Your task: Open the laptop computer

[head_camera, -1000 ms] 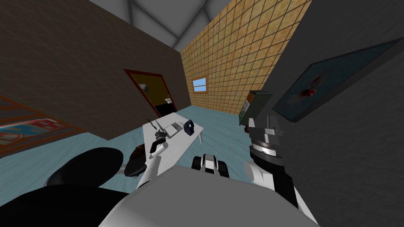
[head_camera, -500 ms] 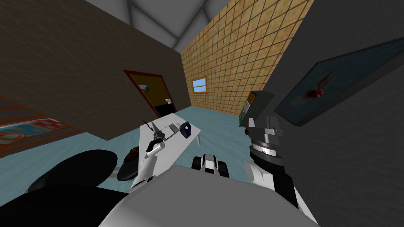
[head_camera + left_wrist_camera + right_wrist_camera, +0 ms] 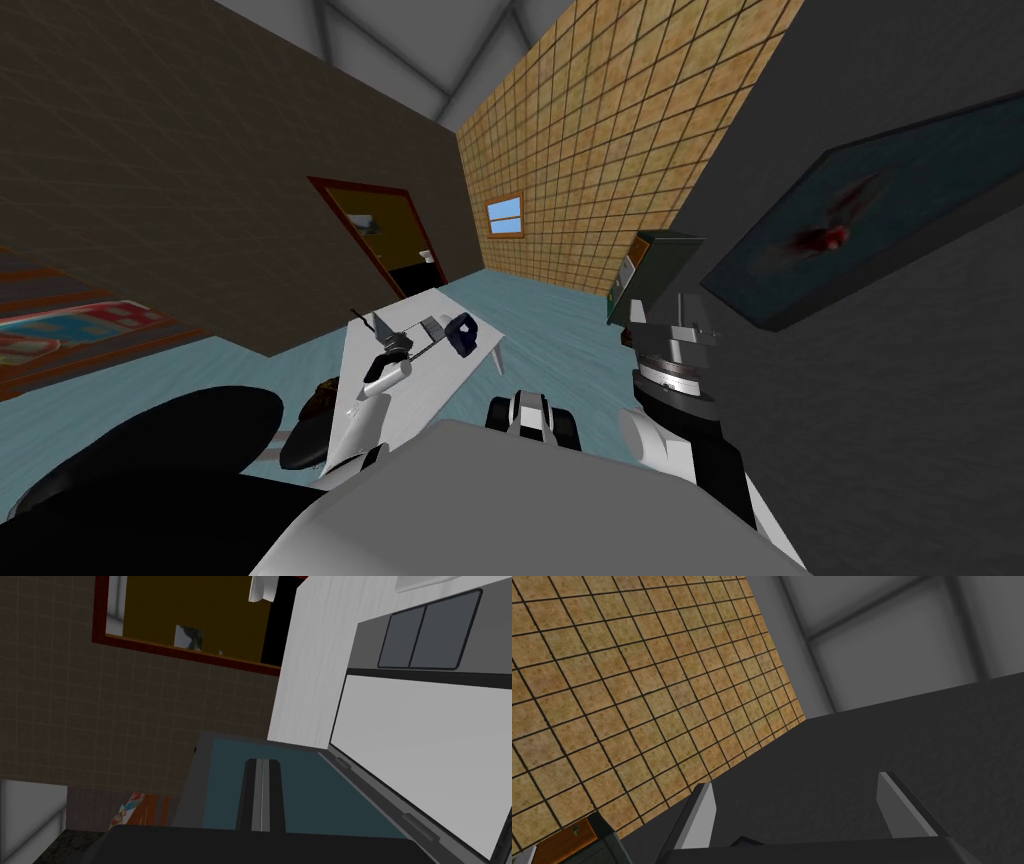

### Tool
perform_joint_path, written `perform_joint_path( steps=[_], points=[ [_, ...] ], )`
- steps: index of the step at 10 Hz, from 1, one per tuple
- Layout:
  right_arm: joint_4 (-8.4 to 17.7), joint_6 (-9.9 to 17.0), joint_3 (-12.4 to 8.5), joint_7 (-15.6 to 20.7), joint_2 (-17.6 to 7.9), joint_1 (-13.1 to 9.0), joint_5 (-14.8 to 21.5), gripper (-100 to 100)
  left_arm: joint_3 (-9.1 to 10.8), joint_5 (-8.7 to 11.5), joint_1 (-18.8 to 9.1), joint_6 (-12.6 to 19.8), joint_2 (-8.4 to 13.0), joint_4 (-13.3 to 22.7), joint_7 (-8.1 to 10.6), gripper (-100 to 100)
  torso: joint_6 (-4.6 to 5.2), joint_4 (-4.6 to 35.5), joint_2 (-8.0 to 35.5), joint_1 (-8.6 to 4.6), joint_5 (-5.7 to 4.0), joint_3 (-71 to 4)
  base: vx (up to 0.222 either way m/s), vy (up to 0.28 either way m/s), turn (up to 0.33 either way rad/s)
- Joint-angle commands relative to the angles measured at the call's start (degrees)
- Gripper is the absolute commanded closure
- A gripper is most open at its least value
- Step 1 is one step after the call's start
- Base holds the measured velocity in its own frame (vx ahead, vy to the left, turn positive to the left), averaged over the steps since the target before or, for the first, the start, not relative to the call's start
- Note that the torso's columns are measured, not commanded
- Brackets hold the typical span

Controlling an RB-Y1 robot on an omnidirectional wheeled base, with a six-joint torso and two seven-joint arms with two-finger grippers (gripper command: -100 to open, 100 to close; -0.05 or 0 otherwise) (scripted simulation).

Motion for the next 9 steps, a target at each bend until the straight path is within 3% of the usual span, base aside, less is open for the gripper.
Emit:
perform_joint_path(
  steps=[1,6,9],
  points=[
    [0.0,0.0,0.0,0.0,0.0,0.0,0.0,0,0.78,2.2,-1.0,-1.2,-1.9,-1.5,1.79,-100,0.00,0.1,0.2,0.23,0.06,0.1,-0.132,0.116,-0.034],
    [0.0,0.0,0.0,0.0,0.0,0.0,0.0,0,2.30,6.8,-3.4,-3.9,-6.2,-4.5,5.72,-100,0.00,-0.1,-0.2,-0.16,-0.05,-0.1,-0.130,0.124,-0.029],
    [0.0,0.0,0.0,0.0,0.0,0.0,0.0,0,2.25,6.5,-3.1,-3.3,-5.3,-4.1,5.51,-100,-0.01,-0.1,-0.6,-0.28,-0.12,-0.4,0.007,0.051,-0.008]
  ],
)
